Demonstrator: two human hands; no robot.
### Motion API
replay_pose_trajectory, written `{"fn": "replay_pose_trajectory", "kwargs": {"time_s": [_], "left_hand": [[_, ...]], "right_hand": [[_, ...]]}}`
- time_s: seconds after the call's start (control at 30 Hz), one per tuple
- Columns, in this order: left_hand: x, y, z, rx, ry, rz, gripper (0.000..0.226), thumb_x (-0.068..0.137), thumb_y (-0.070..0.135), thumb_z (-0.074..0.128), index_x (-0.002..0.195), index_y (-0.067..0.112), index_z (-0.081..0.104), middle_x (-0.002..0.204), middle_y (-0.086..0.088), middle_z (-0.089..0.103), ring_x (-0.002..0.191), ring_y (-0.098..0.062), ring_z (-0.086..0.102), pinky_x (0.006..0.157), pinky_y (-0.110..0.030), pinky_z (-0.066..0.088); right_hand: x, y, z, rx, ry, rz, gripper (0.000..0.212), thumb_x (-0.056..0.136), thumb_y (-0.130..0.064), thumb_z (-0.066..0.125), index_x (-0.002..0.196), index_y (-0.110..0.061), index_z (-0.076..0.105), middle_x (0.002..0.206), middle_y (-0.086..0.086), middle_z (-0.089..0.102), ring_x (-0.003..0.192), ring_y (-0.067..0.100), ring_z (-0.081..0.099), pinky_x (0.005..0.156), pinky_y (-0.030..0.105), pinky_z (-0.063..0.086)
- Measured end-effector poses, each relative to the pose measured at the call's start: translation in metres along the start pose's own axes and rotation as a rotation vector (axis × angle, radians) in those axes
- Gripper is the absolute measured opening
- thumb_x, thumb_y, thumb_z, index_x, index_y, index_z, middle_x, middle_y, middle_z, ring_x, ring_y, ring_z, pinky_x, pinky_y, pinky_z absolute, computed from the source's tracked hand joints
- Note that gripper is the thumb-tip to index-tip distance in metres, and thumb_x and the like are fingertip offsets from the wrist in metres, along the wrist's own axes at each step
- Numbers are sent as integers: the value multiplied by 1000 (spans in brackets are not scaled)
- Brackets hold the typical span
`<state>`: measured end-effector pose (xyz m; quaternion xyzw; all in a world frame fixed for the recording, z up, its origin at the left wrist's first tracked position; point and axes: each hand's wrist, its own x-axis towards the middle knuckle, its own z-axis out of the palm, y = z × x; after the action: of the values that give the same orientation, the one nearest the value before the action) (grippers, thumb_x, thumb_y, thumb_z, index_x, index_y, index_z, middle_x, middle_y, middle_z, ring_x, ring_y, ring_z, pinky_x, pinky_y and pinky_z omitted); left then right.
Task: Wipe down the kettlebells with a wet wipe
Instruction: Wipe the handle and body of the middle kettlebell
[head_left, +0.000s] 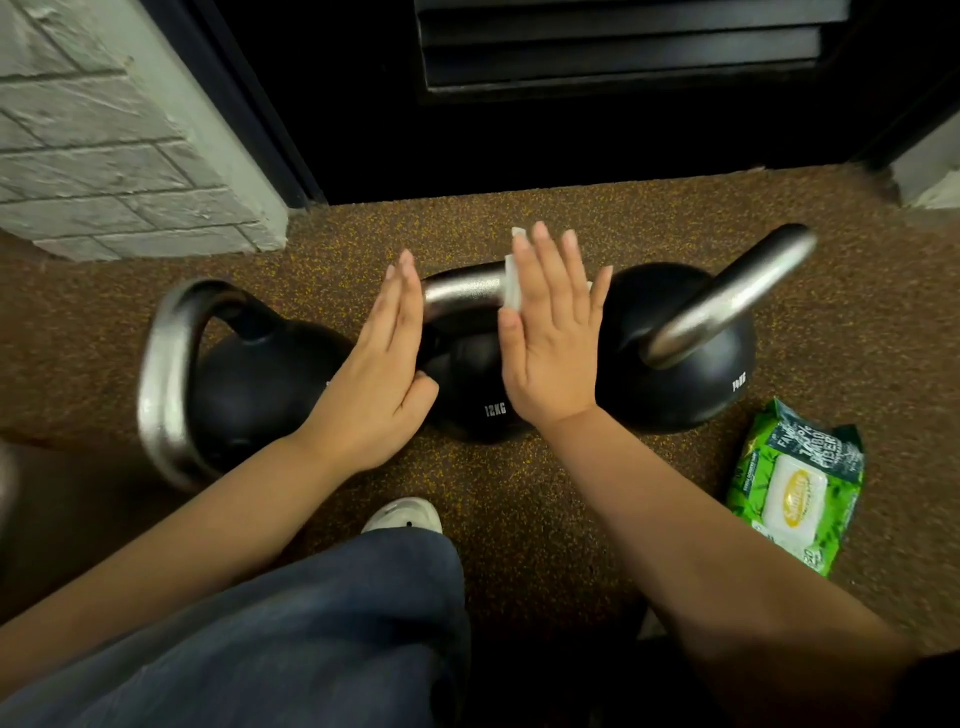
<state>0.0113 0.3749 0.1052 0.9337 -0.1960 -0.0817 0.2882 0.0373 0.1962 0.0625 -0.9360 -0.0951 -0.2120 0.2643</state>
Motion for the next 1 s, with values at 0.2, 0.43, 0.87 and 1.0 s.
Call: {"fn": "replay_pose_trajectory", "kwargs": {"time_s": [0.2,0.43,0.87,1.0], "left_hand": [[1,0,0,4,16,18,87,87,15,36,138,22,-33,152,7,-29,143,-7,-21,114,-17,-10],[0,-2,1,2,25,24,85,87,13,37,140,18,-30,153,5,-27,143,-6,-21,114,-14,-11],[1,-1,3,-28,21,30,82,89,14,35,140,19,-29,153,5,-27,143,-8,-22,114,-14,-11],[0,-3,1,-16,7,24,81,89,15,35,141,19,-27,153,6,-28,142,-6,-23,114,-14,-11]], "right_hand": [[-6,6,8,361,94,307,51,100,-33,22,147,-18,17,155,6,23,146,20,12,119,50,8],[-6,22,7,701,49,593,39,101,-32,22,134,-19,38,119,-7,52,94,-6,50,81,7,37],[36,-14,-6,279,168,142,66,98,-42,4,122,-13,59,130,9,58,127,24,47,109,38,27],[18,-33,-2,33,9,-71,56,99,-35,11,143,-12,37,152,11,32,144,23,16,117,48,5]]}}
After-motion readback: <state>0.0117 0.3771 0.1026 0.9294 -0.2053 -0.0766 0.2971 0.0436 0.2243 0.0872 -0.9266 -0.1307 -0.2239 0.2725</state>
